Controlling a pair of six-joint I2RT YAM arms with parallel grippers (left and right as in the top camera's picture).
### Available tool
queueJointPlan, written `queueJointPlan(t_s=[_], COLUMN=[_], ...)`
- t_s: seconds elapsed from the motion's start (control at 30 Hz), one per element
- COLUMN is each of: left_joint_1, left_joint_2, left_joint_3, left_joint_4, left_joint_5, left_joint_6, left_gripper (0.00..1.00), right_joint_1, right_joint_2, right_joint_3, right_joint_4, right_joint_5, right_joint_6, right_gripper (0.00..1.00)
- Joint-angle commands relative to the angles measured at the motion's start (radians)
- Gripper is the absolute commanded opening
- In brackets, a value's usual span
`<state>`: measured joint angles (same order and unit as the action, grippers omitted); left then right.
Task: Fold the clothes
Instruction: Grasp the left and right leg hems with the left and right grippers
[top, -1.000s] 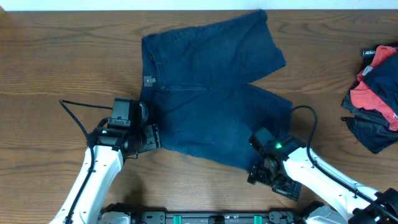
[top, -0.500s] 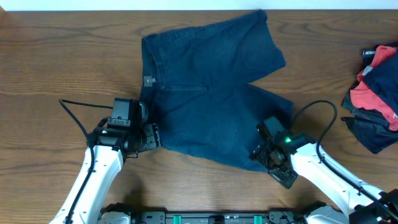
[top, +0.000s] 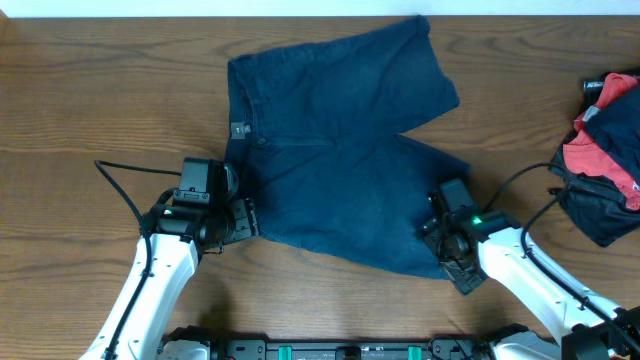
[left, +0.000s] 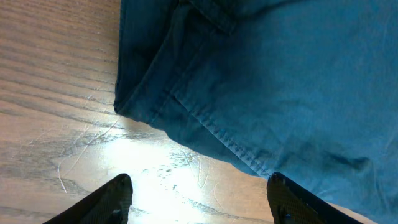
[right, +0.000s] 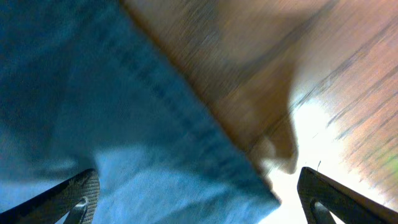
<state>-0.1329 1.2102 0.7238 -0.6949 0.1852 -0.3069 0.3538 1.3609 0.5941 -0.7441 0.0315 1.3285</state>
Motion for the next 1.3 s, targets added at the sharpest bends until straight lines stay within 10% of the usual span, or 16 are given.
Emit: queueJointPlan(t_s=[0.0,0.27,0.77,1.27], left_joint_1=[-0.002,-0.002,0.020,0.067], left_joint_2=[0.002,0.002,0.004,0.180], left_joint_3=[-0.005,-0.005,-0.046,-0.174], left_joint_4=[0.001,0.001,0.006,0.345], left_joint_5=[0.010,0.009,-0.064,0.017], left_joint_6=[-0.005,-0.005,-0.038,-0.008], left_gripper=[0.71,0.70,0.75,0.76], right_joint_1=[-0.045,-0.068,-0.068,-0.068], right_joint_2=[-0.007,-0.007,-0.007,-0.007], right_joint_3=[-0.029,-0.043,-0.047,-0.047], right_joint_4=[0.007,0.029,0.056,0.056], right_joint_5=[0.041,0.003,-0.021,-0.051], right_joint_6=[0.019,-0.055,-0.132,-0.176], right_gripper=[0.85,0.40,0.32,0.34])
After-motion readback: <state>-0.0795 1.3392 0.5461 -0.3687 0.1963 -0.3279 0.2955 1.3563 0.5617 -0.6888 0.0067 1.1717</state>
